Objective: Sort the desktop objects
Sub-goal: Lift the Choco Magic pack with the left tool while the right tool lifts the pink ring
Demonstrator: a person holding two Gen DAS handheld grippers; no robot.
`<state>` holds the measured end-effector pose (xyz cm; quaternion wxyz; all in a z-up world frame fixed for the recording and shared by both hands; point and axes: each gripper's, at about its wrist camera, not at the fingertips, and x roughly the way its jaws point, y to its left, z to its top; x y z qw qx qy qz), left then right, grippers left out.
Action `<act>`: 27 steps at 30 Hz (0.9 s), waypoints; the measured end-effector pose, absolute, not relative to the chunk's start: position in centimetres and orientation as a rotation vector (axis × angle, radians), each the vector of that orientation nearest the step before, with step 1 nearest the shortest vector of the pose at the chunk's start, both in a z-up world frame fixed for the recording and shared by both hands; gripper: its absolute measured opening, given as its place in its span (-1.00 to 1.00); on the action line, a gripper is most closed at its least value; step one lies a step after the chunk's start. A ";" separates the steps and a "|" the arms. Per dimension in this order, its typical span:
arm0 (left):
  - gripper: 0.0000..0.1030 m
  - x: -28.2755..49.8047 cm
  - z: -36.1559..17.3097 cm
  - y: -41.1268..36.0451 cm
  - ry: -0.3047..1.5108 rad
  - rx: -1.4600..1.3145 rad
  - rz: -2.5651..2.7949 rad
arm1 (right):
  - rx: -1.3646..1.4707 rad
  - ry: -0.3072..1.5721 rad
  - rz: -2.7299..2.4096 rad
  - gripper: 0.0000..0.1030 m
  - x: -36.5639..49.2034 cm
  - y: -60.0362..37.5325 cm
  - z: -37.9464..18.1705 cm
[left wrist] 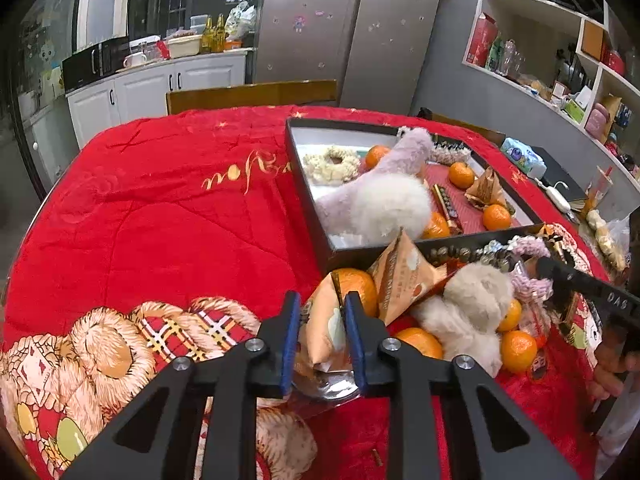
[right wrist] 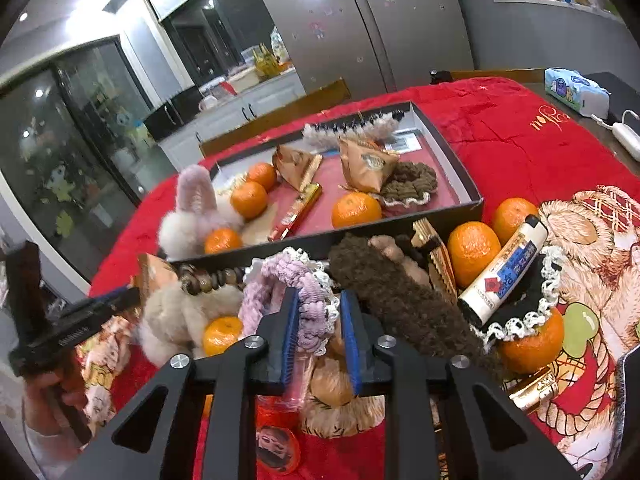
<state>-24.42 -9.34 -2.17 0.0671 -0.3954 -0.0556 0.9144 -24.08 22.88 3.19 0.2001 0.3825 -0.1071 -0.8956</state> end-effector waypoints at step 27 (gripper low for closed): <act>-0.58 -19.0 4.7 -7.3 -0.215 -0.951 2.786 | 0.850 -0.384 -2.536 -0.77 -20.3 24.7 9.1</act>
